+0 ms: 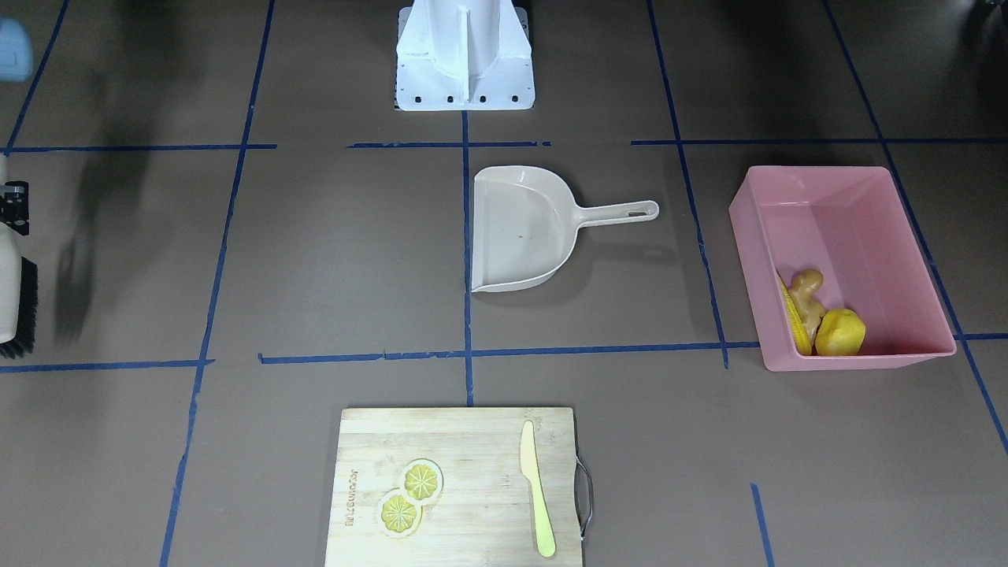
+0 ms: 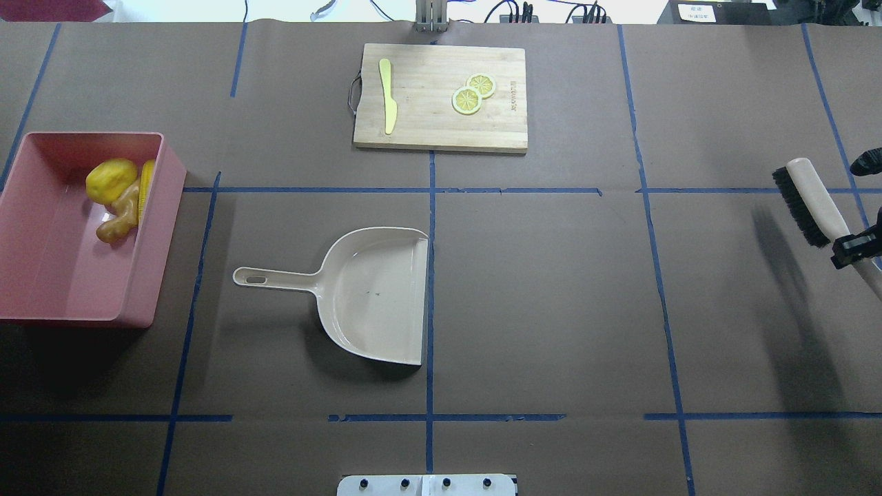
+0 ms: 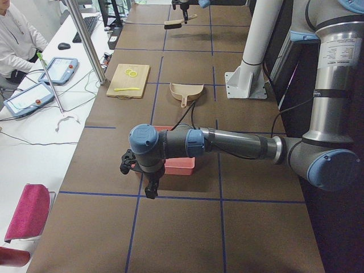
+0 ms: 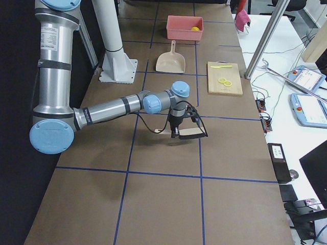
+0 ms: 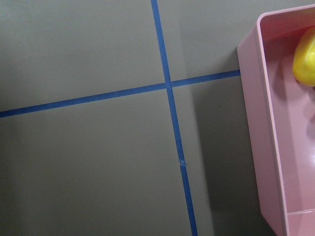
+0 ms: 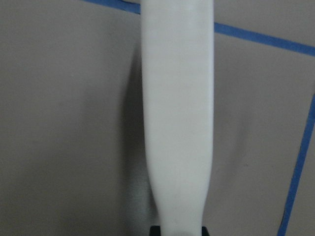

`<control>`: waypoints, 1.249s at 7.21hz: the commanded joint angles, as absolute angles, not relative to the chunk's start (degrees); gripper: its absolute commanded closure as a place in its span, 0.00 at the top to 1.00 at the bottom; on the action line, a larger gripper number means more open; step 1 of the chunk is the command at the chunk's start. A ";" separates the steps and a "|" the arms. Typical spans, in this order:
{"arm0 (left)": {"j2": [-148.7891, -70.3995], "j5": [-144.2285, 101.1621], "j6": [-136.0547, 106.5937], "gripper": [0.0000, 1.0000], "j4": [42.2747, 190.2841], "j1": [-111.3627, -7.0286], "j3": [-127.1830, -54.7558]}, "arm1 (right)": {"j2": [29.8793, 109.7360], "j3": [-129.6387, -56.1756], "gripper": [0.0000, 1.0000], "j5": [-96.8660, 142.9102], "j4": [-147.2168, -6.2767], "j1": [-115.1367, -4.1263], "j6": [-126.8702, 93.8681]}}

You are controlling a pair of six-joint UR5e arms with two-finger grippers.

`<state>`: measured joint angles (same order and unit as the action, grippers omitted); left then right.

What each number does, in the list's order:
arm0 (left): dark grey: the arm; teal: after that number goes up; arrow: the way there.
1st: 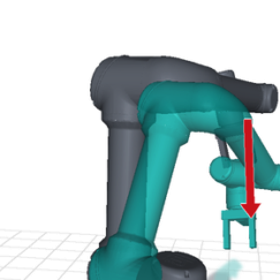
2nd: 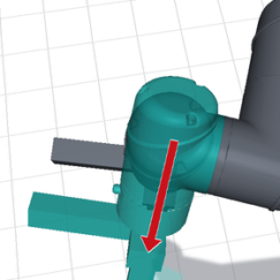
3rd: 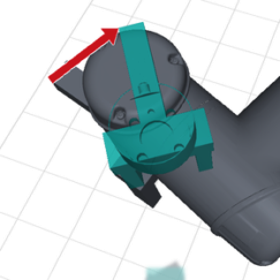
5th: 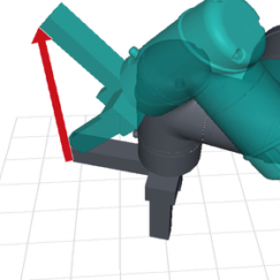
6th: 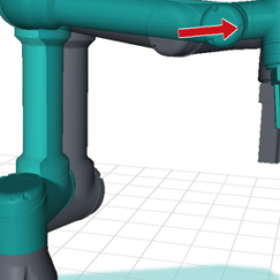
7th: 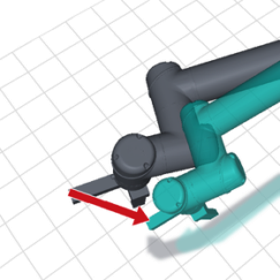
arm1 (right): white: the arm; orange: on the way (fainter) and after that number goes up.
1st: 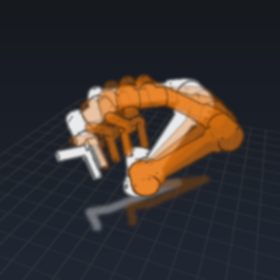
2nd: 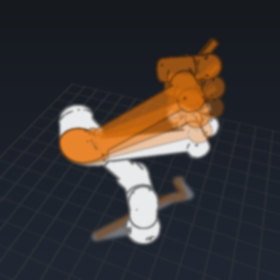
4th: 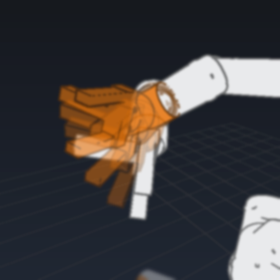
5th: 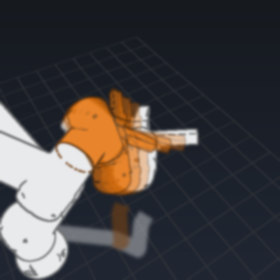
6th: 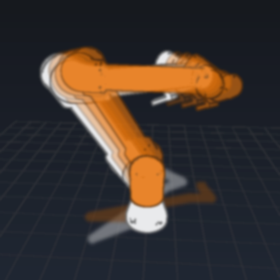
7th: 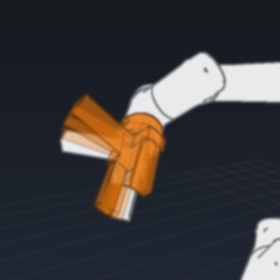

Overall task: Sweep and dump trash into bin
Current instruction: 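Carry the white brush with the right gripper away from the dustpan, then lower the white brush onto the table with the right gripper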

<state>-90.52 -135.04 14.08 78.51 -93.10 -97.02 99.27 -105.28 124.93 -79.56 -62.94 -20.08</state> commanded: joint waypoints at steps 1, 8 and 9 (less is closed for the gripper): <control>-90.26 -134.21 11.43 1.00 78.66 -93.08 -97.65 | 103.70 -103.62 0.00 125.42 -75.41 -63.11 -20.21; -90.18 -134.56 11.51 1.00 78.84 -93.08 -98.35 | 107.93 -99.05 0.07 126.47 -56.78 -61.53 -37.62; -90.18 -134.56 11.51 1.00 78.84 -93.08 -98.35 | 107.49 -98.97 0.09 128.91 -56.52 -60.91 -39.27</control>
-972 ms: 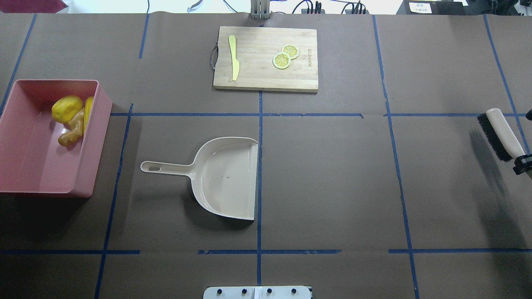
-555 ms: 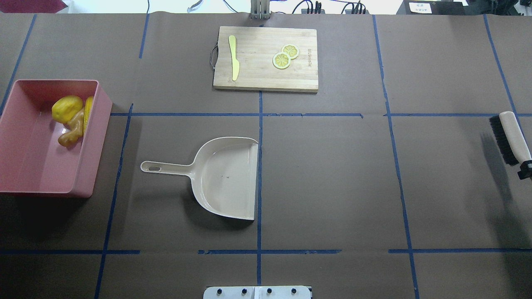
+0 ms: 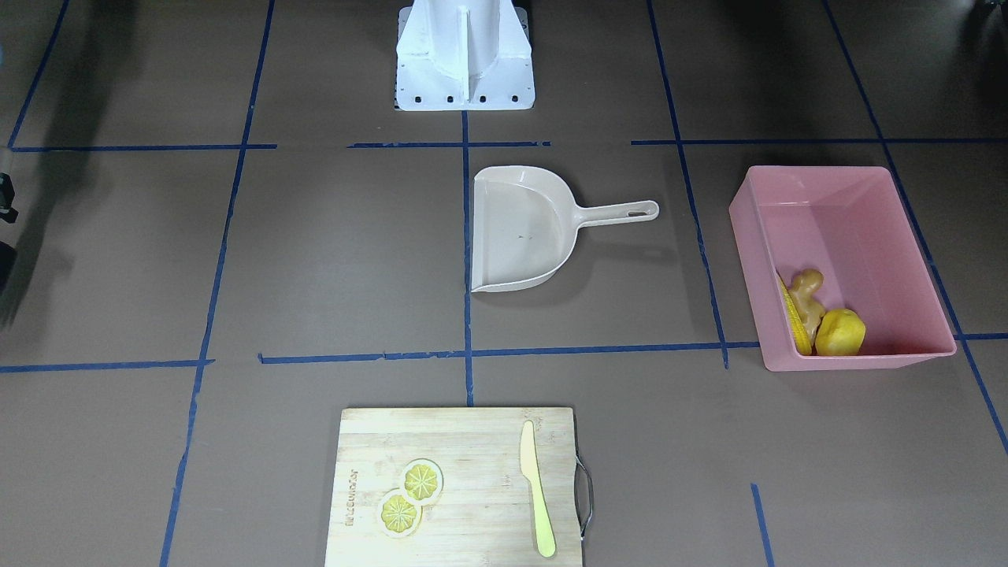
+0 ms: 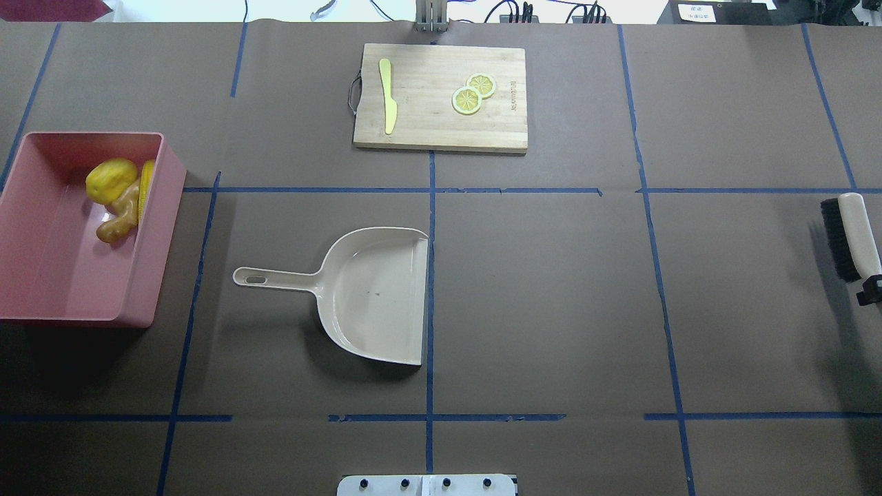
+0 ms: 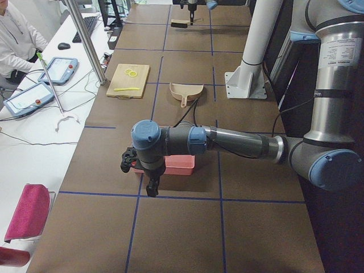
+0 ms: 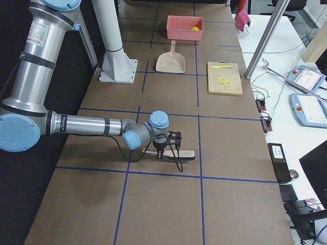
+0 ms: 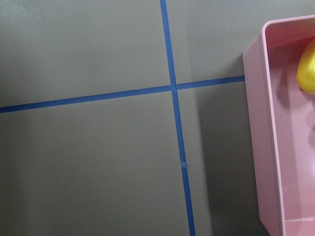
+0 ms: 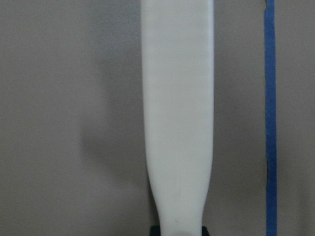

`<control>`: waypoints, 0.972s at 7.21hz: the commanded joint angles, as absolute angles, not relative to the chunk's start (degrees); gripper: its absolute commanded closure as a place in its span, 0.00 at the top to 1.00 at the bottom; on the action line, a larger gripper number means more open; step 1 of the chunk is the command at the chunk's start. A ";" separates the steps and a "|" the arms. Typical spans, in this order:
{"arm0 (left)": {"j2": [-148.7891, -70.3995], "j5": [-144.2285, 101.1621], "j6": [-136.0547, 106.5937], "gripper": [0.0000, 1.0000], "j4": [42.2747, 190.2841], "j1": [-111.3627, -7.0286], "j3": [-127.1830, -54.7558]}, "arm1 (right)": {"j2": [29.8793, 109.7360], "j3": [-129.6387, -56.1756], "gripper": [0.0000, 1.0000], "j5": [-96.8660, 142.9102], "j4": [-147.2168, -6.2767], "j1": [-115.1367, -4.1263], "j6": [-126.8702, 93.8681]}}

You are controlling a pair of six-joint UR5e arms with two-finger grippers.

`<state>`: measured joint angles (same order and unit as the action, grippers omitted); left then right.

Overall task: Sweep and dump trash into bin
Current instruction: 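Lower the white brush onto the table with the right gripper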

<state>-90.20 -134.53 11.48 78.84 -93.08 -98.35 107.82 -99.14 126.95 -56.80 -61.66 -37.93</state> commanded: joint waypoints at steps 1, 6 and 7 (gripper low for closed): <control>-90.18 -134.56 11.51 1.00 78.84 -93.08 -98.35 | 107.40 -99.05 0.16 129.81 -55.64 -59.69 -41.46; -90.18 -134.39 11.51 1.00 78.84 -93.08 -98.26 | 107.40 -98.79 0.49 129.90 -54.58 -58.62 -41.75; -90.18 -134.47 11.51 1.00 78.84 -93.08 -98.26 | 107.40 -98.79 0.68 129.90 -54.49 -58.62 -41.84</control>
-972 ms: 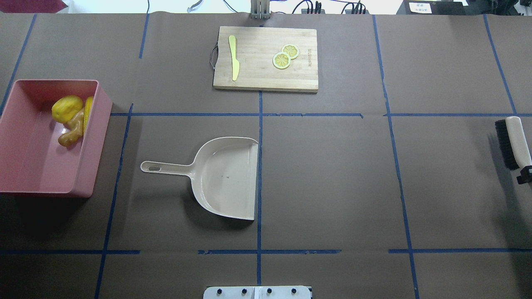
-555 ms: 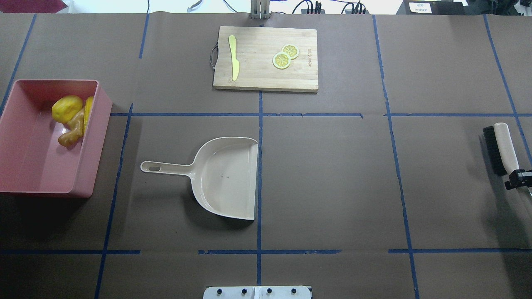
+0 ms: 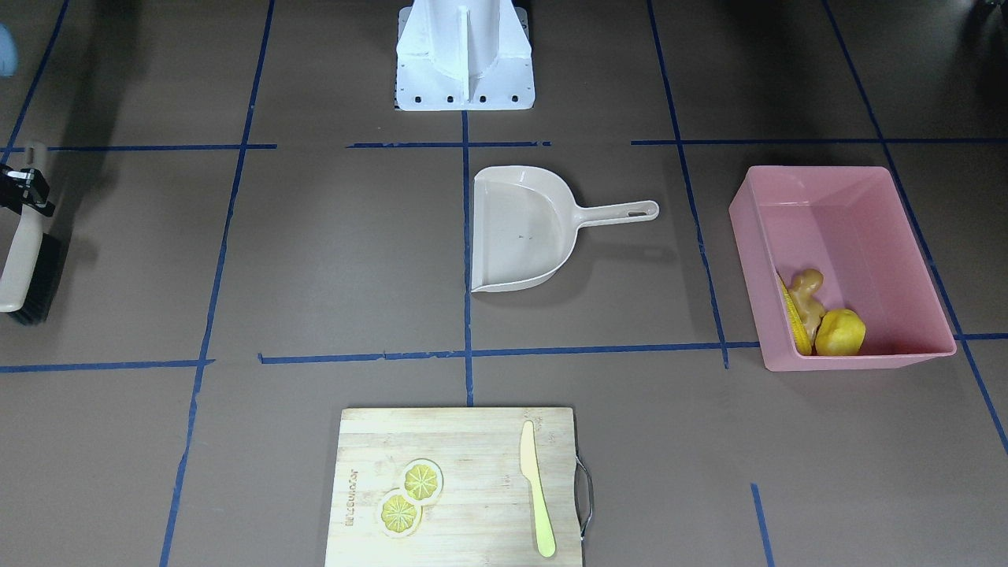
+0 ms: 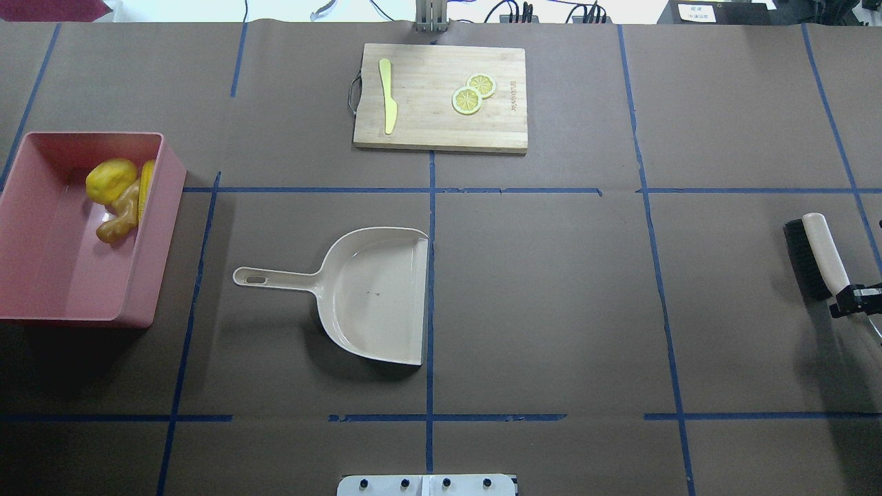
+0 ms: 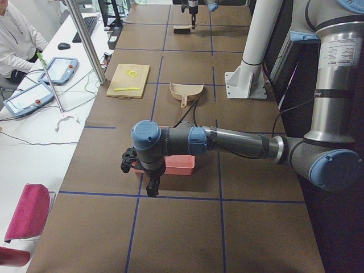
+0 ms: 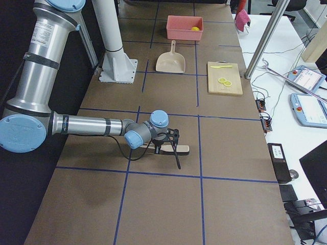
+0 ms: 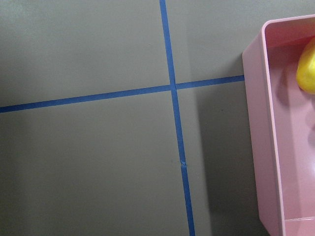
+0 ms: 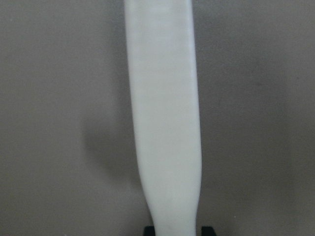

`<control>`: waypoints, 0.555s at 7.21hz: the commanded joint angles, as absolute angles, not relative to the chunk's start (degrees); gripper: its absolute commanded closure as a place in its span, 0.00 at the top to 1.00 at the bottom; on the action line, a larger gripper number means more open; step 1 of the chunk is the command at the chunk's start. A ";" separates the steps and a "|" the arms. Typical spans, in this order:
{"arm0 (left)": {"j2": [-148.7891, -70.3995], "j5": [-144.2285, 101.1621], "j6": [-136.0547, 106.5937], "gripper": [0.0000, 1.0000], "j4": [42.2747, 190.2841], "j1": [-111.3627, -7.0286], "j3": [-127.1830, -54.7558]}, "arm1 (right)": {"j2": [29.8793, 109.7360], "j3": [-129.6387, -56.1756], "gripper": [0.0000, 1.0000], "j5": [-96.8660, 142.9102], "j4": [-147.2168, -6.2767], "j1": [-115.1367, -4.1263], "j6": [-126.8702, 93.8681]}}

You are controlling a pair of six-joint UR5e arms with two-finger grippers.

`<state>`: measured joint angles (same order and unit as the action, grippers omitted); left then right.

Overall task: Sweep and dump trash into bin
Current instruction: 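Lower the white brush onto the table with the right gripper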

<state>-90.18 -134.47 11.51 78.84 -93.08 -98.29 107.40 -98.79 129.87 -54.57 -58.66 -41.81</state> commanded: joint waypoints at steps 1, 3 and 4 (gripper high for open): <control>-90.18 -134.47 11.51 1.00 78.84 -93.08 -98.26 | 107.49 -99.22 1.00 129.90 -54.41 -58.71 -41.84; -90.18 -134.56 11.86 1.00 79.01 -93.08 -98.26 | 107.31 -103.15 1.00 130.16 -55.45 -60.28 -41.22; -90.18 -134.82 12.04 1.00 79.10 -93.08 -98.26 | 107.58 -103.62 1.00 132.60 -55.55 -63.69 -39.57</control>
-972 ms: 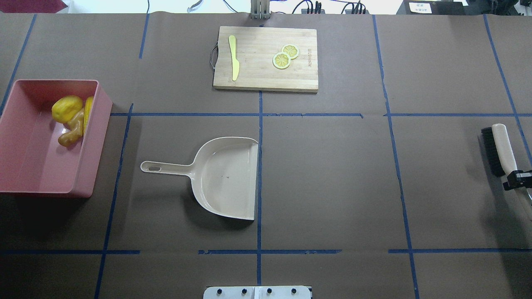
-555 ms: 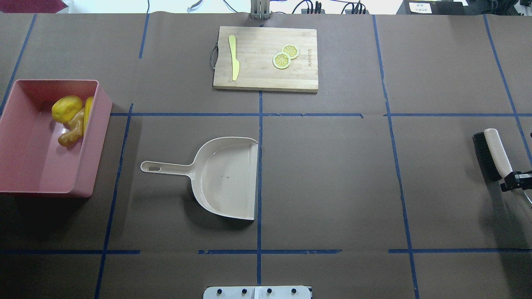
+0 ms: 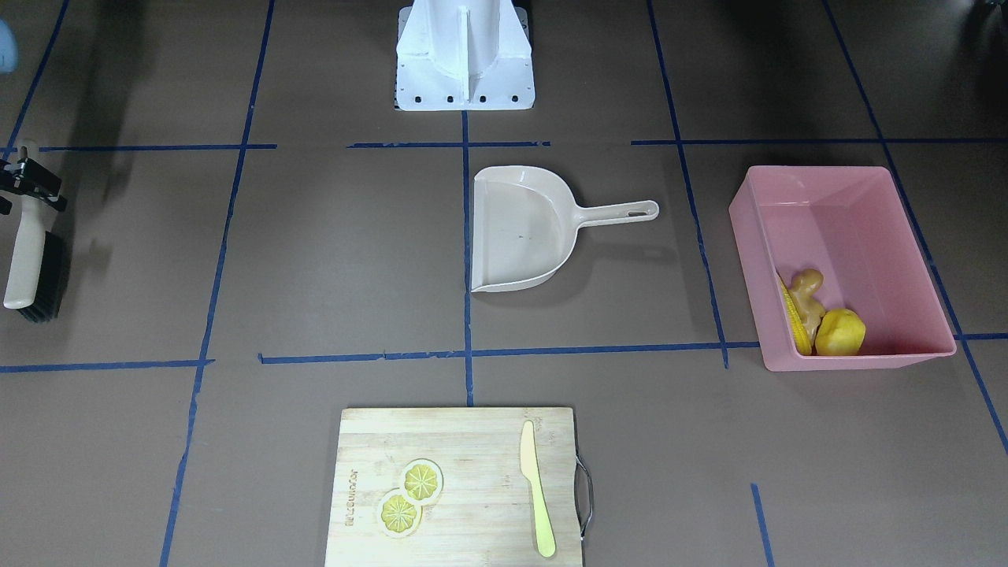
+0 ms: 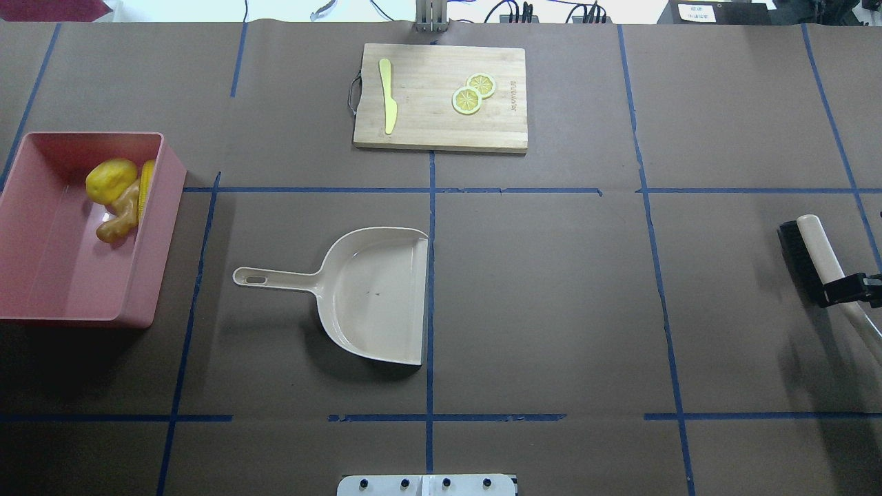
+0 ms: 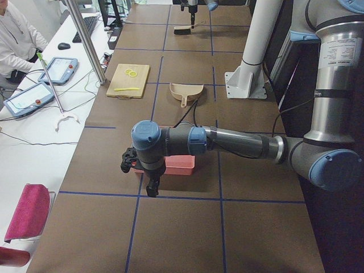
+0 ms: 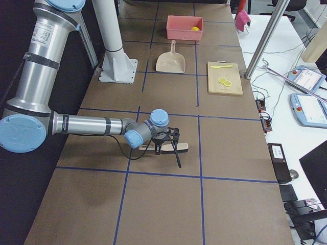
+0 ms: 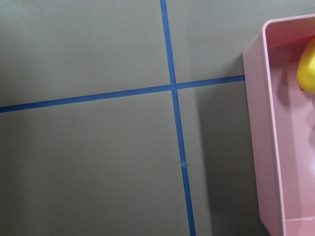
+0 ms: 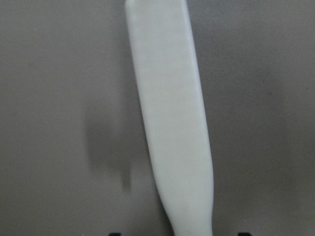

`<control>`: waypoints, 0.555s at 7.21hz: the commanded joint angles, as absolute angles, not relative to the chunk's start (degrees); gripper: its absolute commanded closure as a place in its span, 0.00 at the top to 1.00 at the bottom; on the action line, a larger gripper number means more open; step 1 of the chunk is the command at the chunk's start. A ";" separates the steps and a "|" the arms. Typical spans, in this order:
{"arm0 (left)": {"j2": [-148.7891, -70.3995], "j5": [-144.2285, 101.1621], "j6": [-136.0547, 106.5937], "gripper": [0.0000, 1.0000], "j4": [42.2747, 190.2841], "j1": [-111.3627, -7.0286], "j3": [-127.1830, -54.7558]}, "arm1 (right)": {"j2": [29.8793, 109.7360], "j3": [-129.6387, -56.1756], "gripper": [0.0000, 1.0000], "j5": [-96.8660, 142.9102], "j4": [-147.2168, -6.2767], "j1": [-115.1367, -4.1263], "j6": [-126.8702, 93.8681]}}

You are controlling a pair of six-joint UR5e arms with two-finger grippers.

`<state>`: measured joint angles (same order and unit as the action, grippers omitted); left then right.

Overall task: Sweep and dump trash into bin
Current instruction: 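Lower the white brush onto the table with the right gripper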

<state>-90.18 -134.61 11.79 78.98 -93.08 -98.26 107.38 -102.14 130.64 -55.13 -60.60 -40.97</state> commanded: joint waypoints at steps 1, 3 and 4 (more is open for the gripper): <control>-90.18 -134.39 12.13 1.00 78.93 -93.08 -97.91 | 108.10 -103.01 1.00 135.93 -55.89 -68.24 -33.55; -89.56 -134.21 11.95 1.00 78.93 -93.08 -97.21 | 108.28 -104.06 1.00 137.10 -71.45 -81.31 -11.02; -89.47 -134.30 11.95 1.00 78.93 -93.08 -97.12 | 107.24 -104.06 1.00 137.98 -80.33 -87.82 0.06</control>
